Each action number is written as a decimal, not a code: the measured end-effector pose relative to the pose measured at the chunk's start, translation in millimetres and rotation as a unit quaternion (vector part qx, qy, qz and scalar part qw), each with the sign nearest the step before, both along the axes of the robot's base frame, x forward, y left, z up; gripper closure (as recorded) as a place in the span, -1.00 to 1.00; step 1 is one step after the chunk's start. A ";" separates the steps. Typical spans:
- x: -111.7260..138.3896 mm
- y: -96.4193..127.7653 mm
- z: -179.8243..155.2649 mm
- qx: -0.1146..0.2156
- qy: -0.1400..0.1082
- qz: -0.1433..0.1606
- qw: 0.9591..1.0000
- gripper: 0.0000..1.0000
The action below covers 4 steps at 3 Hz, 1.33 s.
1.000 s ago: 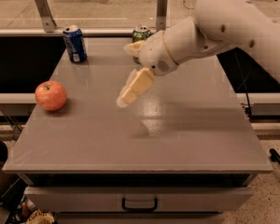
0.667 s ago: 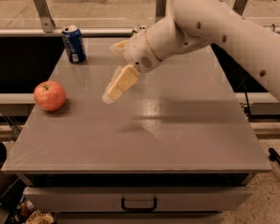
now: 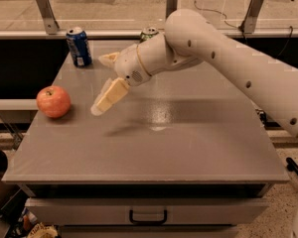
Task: Pick apple
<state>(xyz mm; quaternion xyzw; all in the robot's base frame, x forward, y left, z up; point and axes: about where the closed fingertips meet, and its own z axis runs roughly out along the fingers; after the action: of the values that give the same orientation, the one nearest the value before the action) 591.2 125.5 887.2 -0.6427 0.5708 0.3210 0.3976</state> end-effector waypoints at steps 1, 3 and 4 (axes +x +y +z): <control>-3.2 28.9 -9.2 0.033 0.000 0.025 0.999 -1.00; -16.6 83.8 -19.4 0.059 0.018 0.066 0.996 -1.00; -17.2 104.2 -26.9 0.074 0.031 0.080 0.994 -1.00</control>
Offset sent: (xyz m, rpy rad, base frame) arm -0.0150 0.0891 -0.0243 0.1392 0.0387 0.1426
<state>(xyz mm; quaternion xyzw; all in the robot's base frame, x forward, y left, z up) 573.9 229.7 860.3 -0.6454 0.5040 0.4125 0.3992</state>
